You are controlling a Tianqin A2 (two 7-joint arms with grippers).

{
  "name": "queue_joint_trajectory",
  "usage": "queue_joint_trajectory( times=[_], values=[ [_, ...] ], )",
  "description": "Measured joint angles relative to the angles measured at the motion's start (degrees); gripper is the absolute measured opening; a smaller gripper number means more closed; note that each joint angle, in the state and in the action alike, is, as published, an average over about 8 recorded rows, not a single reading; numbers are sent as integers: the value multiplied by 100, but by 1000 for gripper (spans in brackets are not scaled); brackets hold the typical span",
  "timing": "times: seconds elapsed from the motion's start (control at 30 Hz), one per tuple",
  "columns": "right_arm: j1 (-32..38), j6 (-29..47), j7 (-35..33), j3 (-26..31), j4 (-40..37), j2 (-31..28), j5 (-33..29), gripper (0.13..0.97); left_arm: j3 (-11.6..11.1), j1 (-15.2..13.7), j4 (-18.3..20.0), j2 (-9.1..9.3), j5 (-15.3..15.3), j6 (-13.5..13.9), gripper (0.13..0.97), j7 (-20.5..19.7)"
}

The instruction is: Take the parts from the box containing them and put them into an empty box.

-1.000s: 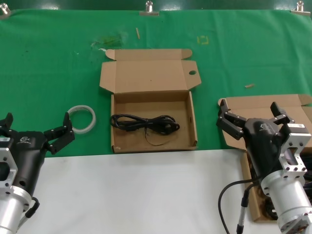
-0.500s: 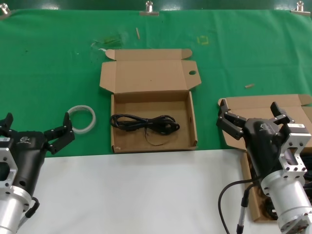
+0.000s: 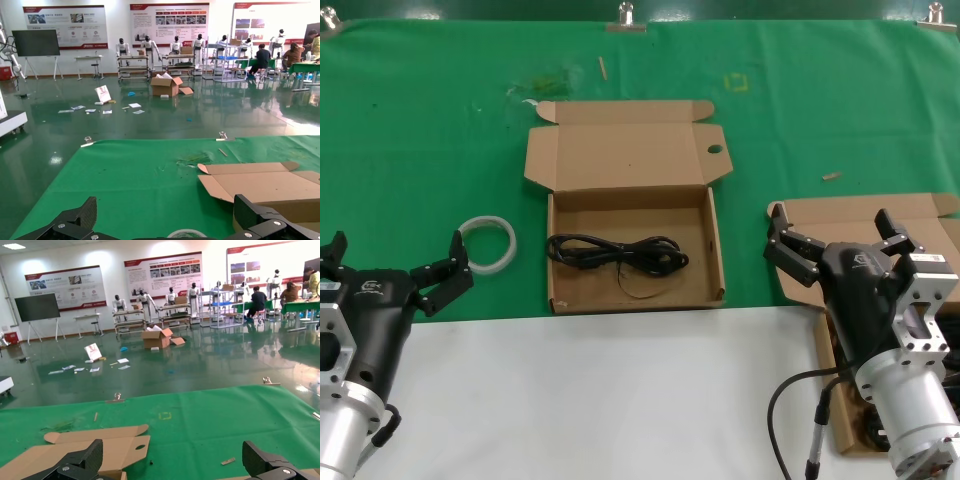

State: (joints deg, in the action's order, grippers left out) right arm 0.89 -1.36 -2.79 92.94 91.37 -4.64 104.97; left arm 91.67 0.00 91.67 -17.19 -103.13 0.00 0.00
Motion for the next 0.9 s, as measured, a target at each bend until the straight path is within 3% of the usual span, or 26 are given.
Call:
queue_joint_trajectory(
  times=[0.9],
  values=[
    [0,0,0,0,0,0,0,966,0,0,0,0,0,0,965,0]
  ],
)
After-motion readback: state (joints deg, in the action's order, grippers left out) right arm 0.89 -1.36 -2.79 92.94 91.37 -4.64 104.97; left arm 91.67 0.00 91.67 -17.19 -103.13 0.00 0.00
